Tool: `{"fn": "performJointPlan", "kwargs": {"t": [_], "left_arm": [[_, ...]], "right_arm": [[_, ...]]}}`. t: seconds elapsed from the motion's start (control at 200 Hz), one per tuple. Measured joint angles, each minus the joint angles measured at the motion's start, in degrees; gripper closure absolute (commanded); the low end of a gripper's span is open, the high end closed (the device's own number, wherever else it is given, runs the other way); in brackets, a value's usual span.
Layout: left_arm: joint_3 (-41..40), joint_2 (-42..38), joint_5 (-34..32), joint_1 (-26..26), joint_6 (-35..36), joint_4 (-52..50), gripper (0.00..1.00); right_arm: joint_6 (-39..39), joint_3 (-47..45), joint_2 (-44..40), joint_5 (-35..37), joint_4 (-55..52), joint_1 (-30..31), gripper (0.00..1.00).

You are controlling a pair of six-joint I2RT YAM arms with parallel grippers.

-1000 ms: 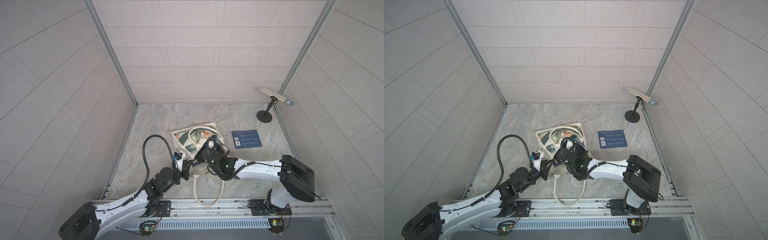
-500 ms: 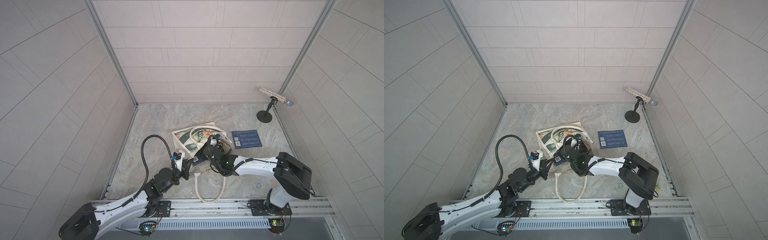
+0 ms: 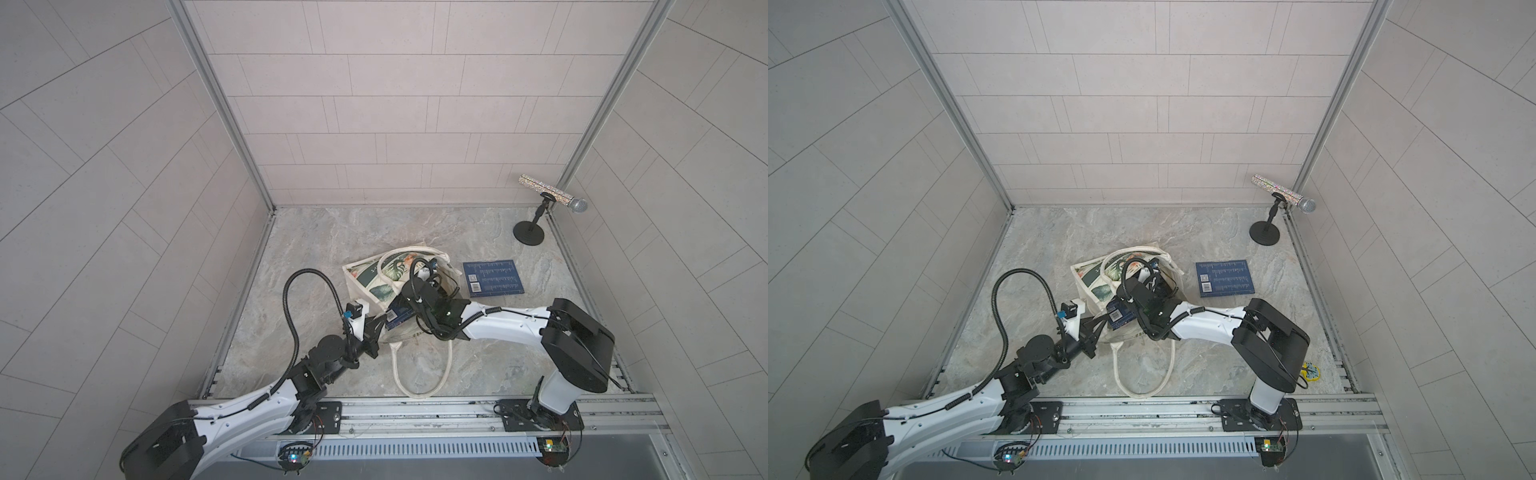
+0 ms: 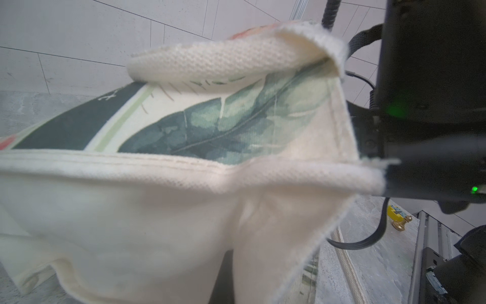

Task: Take out the books from the canvas bag
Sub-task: Pick up the book from the canvas bag.

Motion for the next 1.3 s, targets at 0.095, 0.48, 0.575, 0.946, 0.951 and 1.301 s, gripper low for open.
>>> {"fn": "performJointPlan", "kwargs": {"t": [0.095,0.48,0.575,0.946,0.951,1.301], "left_arm": [[0.0,0.5,0.0,0.1,0.0,0.4,1.00],[0.1,1.1,0.5,0.1,0.3,1.8,1.00],[0.1,0.6,0.5,0.1,0.3,1.6,1.00],[0.4,0.3,0.1,0.2,0.3,1.7,1.00],[0.4,0.3,0.1,0.2,0.3,1.7,1.00],[0.4,0.2,0.7,0.2,0.3,1.3,1.00]], "right_arm": [[-0.3,2.4,0.7,-0.2,-1.3,-0.6,0.28],[-0.7,4.2,0.8,-2.3,-2.2,-1.7,0.28],[-0.5,3.4,0.5,-2.5,-0.7,-2.0,0.27],[0.2,2.2,0.2,-9.2,4.0,-4.6,0.23],[0.2,2.2,0.2,-9.2,4.0,-4.6,0.23],[0.1,2.7,-3.1,-8.3,-1.2,-3.4,0.24]]}}
